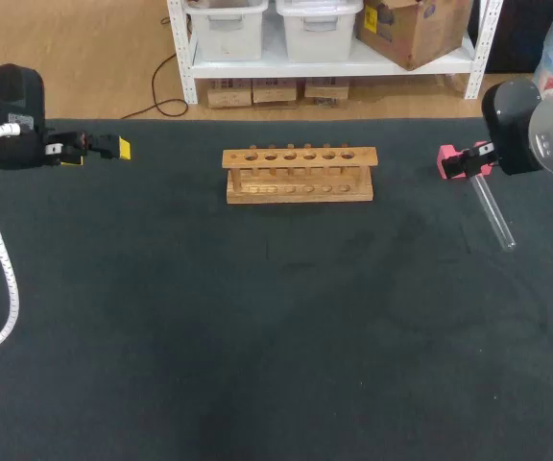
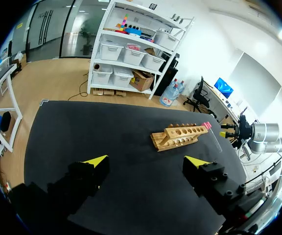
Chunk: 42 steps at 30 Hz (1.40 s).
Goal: Grasp the test tube, adjust it, and insert it.
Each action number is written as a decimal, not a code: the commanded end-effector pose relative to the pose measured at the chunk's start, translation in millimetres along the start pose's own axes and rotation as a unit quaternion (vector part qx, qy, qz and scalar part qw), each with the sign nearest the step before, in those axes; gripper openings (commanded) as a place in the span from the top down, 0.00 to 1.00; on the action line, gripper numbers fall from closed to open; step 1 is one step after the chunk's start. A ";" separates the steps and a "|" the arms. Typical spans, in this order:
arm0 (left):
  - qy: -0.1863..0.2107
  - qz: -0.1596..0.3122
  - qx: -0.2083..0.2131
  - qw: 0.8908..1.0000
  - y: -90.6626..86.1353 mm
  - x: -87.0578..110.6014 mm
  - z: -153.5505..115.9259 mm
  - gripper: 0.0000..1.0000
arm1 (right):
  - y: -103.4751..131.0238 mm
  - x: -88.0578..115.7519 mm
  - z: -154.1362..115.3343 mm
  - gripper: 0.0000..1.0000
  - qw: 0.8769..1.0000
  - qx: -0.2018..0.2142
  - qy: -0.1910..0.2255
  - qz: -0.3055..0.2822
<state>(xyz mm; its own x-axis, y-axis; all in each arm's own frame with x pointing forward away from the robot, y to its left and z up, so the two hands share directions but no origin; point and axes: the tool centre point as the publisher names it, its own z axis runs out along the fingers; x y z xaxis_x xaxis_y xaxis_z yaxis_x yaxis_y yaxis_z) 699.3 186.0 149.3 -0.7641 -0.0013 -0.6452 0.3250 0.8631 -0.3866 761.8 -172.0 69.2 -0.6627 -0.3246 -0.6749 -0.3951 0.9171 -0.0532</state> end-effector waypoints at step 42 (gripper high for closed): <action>-0.072 0.340 0.136 0.928 -33.1 -4.8 -11.6 0.00 | 0.6 3.0 0.4 0.00 1.000 0.002 -0.007 0.001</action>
<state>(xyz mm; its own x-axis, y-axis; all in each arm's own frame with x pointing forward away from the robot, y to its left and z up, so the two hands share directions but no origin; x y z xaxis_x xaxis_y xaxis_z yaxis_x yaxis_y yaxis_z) 689.0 156.2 173.2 -0.4309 0.4114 -0.8032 0.7336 0.6780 -0.0463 761.8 -172.1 69.1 -0.6626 -0.3246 -0.6750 -0.3952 0.9171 -0.0530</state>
